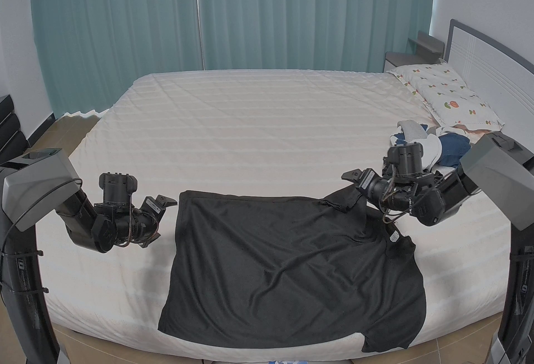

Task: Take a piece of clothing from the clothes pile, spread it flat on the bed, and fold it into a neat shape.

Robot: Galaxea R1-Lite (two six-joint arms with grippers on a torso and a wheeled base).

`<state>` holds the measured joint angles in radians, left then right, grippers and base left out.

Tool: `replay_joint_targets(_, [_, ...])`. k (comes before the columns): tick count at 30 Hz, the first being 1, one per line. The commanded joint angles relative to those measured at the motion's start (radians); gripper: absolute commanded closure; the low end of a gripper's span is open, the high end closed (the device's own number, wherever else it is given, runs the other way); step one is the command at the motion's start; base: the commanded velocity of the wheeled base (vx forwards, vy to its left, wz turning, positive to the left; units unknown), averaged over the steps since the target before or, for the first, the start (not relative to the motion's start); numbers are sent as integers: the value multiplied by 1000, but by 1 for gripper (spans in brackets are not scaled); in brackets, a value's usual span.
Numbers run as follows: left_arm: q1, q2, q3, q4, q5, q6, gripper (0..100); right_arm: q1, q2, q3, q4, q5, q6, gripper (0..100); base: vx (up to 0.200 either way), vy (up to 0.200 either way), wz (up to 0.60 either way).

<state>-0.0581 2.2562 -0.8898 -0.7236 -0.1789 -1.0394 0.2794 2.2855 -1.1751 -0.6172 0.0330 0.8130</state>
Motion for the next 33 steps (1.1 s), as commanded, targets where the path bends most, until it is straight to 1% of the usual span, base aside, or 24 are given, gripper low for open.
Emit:
replay_joint_targets(1, [-12,-43,81,-69,-8,-22,0,80,144,-192,123,-59,8,0,0,0,0])
replay_joint_targets(5, [-11,-24,74,-74,-8,-44,0,66,196,-285,172,-58,8,0,0,0,0])
replay_joint_targets(15, [-11,-29,84,-77,-8,-47,0,40,278,-420,252,-59,9,0,0,0,0])
replay_joint_targets(16, [-11,-29,86,-77,-8,-47,0,38,288,-443,283,-59,9,0,0,0,0])
replay_joint_targets(21, [-11,-30,91,-77,-8,-47,0,40,292,-468,327,-58,8,0,0,0,0])
replay_joint_targets(33, [-12,-30,92,-77,-7,-45,0,43,356,-497,327,-59,8,0,0,0,0])
